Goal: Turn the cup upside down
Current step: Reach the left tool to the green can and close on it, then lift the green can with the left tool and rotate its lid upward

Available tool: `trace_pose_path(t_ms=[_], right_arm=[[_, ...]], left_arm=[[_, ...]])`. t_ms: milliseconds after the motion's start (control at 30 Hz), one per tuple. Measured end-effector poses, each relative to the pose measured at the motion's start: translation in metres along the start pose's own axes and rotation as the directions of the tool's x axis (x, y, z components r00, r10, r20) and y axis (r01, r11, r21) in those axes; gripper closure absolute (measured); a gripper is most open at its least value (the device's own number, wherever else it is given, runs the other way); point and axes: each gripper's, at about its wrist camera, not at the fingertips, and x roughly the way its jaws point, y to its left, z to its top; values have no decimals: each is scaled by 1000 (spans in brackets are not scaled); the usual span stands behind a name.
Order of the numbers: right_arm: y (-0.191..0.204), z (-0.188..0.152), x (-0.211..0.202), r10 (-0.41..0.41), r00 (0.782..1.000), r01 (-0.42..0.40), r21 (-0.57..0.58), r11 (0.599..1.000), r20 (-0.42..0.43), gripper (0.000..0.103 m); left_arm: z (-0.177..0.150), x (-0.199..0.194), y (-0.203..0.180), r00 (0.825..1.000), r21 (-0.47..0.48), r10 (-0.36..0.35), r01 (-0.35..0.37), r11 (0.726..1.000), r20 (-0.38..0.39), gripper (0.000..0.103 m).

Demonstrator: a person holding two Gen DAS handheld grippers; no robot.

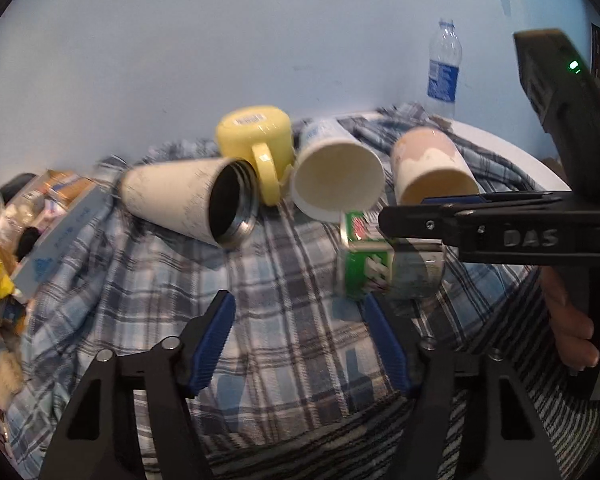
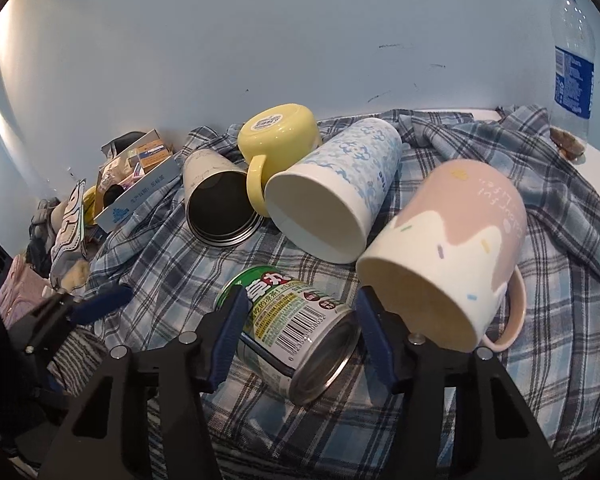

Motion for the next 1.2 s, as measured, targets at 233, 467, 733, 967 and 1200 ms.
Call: trace_pose_path(t_ms=[233, 467, 733, 967, 1200], right_arm=[[2, -18, -1, 134, 987, -129, 65, 990, -87, 48], [18, -21, -11, 64, 997, -64, 18, 998, -36, 47], [14, -18, -34, -125, 990, 125, 2, 992, 59, 41], [11, -17, -33, -330, 942, 334, -115, 936, 55, 73], [27, -29, -11, -212, 976, 204, -127, 971, -51, 77]], left_arm=[[-1, 13, 9, 998, -69, -22, 18, 997, -51, 53], [-2, -22, 25, 996, -100, 28, -20, 995, 87, 53], [3, -45, 32, 989, -181, -40, 66, 981, 142, 7], [10, -31, 13, 993, -166, -73, 88, 982, 95, 7], [10, -21, 14, 993, -199, -109, 118, 973, 56, 7]])
